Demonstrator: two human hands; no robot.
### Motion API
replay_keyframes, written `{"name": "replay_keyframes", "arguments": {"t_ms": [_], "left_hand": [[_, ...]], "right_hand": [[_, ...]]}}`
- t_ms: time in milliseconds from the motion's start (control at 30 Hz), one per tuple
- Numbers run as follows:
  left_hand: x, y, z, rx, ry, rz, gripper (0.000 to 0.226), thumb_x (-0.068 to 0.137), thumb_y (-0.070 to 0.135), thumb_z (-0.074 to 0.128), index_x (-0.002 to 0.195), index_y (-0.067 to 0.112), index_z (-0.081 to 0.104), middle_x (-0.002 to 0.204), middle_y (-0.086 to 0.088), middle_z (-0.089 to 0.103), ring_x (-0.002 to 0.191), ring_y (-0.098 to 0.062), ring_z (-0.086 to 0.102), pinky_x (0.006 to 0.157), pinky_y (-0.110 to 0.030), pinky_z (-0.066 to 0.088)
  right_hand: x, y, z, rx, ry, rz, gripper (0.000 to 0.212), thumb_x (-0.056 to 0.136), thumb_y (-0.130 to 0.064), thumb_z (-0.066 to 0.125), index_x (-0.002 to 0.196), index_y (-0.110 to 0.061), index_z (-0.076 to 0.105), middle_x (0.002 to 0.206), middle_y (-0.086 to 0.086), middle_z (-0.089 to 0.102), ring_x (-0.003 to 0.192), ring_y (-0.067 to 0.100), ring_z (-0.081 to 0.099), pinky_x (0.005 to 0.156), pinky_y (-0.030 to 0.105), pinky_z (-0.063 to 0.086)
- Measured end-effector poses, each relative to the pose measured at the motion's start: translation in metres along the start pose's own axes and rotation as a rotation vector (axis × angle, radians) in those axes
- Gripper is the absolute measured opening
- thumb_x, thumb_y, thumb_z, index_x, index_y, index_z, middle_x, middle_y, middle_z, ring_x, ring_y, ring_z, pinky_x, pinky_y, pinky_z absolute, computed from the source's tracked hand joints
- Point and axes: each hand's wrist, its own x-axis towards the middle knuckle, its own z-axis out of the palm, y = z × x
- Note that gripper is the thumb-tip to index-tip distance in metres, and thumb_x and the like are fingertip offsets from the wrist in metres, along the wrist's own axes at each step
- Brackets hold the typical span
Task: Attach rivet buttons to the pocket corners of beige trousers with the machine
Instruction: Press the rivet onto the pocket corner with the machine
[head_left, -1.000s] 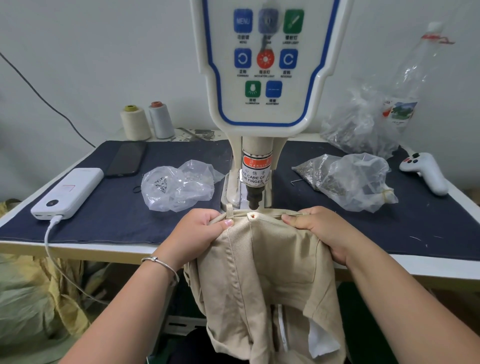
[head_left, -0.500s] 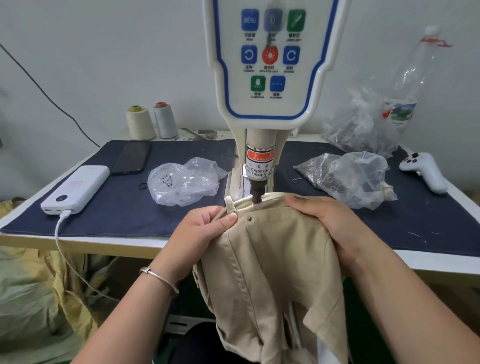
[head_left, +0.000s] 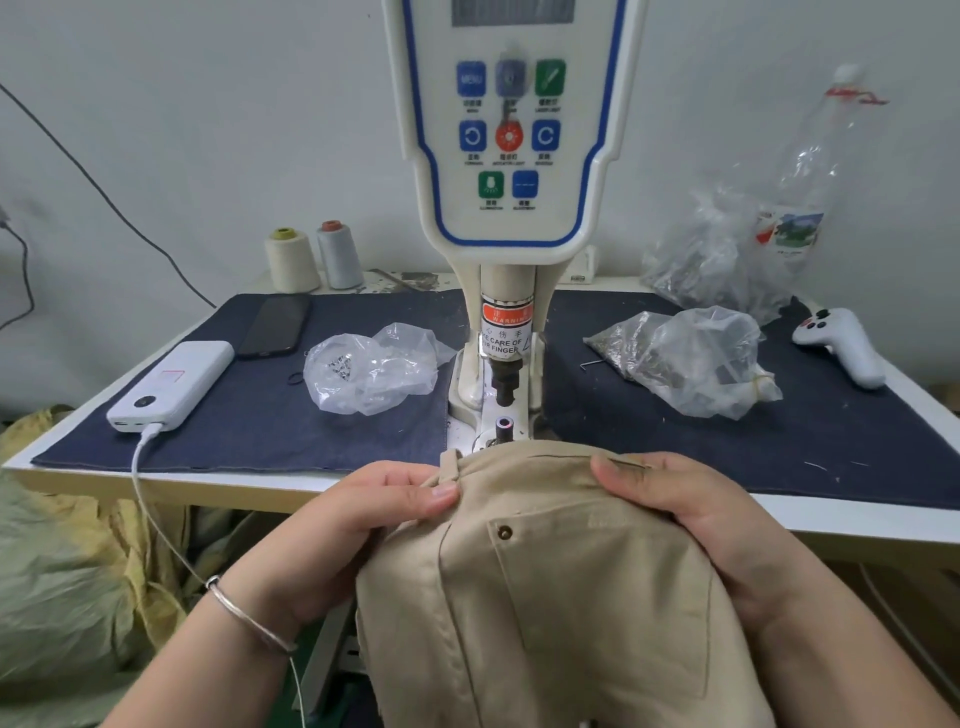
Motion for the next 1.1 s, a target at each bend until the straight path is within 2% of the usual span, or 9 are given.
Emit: {"name": "replay_keyframes", "arguments": {"t_ms": [67, 200, 367, 567, 700, 800, 933, 1033, 1100], "left_hand": [[0.0, 0.002, 0.002, 0.005, -0.046, -0.006, 0.07, 0.074, 0.043, 0.082, 0.1, -0.018, 0.06, 0.096, -0.025, 0.063, 0.087, -0.032, 0.058, 0.072, -0.036, 0.046], [-0.001, 0.002, 0.01, -0.001, -0.178, -0.015, 0.048, 0.088, 0.041, 0.071, 0.118, 0.004, 0.071, 0.115, -0.016, 0.072, 0.106, -0.027, 0.069, 0.089, -0.032, 0.054], [-0.004, -0.002, 0.014, 0.131, -0.183, 0.019, 0.066, 0.078, 0.046, 0.081, 0.127, 0.005, 0.063, 0.123, -0.02, 0.067, 0.113, -0.032, 0.065, 0.094, -0.036, 0.051], [-0.011, 0.023, 0.037, 0.559, -0.014, 0.058, 0.048, 0.064, 0.052, 0.083, 0.101, 0.024, 0.07, 0.094, 0.0, 0.072, 0.086, -0.016, 0.067, 0.077, -0.029, 0.05], [-0.005, 0.03, 0.062, 0.85, 0.067, 0.091, 0.044, 0.062, 0.049, 0.087, 0.097, 0.031, 0.067, 0.093, 0.001, 0.075, 0.09, -0.016, 0.07, 0.08, -0.028, 0.054], [-0.002, 0.029, 0.063, 0.761, -0.004, 0.024, 0.029, 0.072, 0.034, 0.083, 0.093, 0.016, 0.073, 0.08, -0.004, 0.071, 0.072, -0.02, 0.063, 0.07, -0.032, 0.047], [-0.007, 0.027, 0.053, 0.46, -0.128, -0.073, 0.035, 0.082, 0.022, 0.073, 0.104, -0.005, 0.07, 0.093, -0.016, 0.067, 0.086, -0.024, 0.06, 0.083, -0.038, 0.044], [-0.008, 0.022, 0.048, 0.334, -0.162, -0.102, 0.032, 0.086, 0.02, 0.07, 0.109, -0.002, 0.071, 0.103, -0.019, 0.068, 0.094, -0.029, 0.062, 0.089, -0.041, 0.047], [-0.007, 0.023, 0.046, 0.319, -0.183, -0.111, 0.024, 0.085, 0.024, 0.072, 0.099, 0.006, 0.076, 0.091, -0.011, 0.071, 0.082, -0.022, 0.066, 0.079, -0.031, 0.053]], "right_hand": [[-0.002, 0.001, 0.0, 0.005, 0.006, 0.006, 0.046, 0.07, -0.029, 0.074, 0.101, 0.005, 0.073, 0.089, 0.022, 0.072, 0.073, 0.025, 0.071, 0.065, 0.029, 0.057], [-0.005, 0.004, 0.002, 0.017, -0.024, 0.015, 0.032, 0.077, -0.017, 0.073, 0.098, 0.006, 0.073, 0.085, 0.021, 0.072, 0.07, 0.024, 0.071, 0.061, 0.028, 0.056], [-0.012, 0.007, 0.001, 0.0, -0.039, 0.007, 0.033, 0.077, -0.025, 0.069, 0.093, 0.003, 0.075, 0.083, 0.018, 0.073, 0.071, 0.022, 0.072, 0.062, 0.025, 0.055], [-0.014, 0.012, 0.012, -0.186, 0.002, -0.02, 0.019, 0.076, -0.021, 0.078, 0.087, -0.005, 0.077, 0.081, 0.014, 0.073, 0.067, 0.018, 0.069, 0.059, 0.021, 0.052], [-0.009, 0.013, 0.02, -0.384, -0.042, -0.088, 0.019, 0.076, -0.025, 0.079, 0.083, -0.009, 0.074, 0.076, 0.007, 0.071, 0.066, 0.014, 0.064, 0.061, 0.021, 0.05], [-0.013, 0.003, 0.007, -0.308, -0.151, -0.081, 0.023, 0.069, -0.013, 0.076, 0.089, -0.008, 0.067, 0.077, 0.011, 0.068, 0.065, 0.018, 0.061, 0.058, 0.022, 0.048], [-0.02, -0.013, -0.016, -0.47, -0.274, -0.068, 0.052, 0.063, 0.008, 0.071, 0.111, -0.006, 0.057, 0.095, 0.02, 0.066, 0.074, 0.021, 0.059, 0.059, 0.022, 0.048], [-0.017, -0.012, -0.018, -0.504, -0.186, -0.144, 0.048, 0.063, 0.012, 0.069, 0.104, -0.01, 0.061, 0.09, 0.017, 0.067, 0.074, 0.022, 0.059, 0.062, 0.023, 0.049], [-0.011, -0.006, -0.011, -0.48, -0.107, -0.224, 0.039, 0.065, 0.01, 0.072, 0.096, -0.011, 0.063, 0.085, 0.013, 0.069, 0.072, 0.019, 0.062, 0.064, 0.022, 0.051]]}}
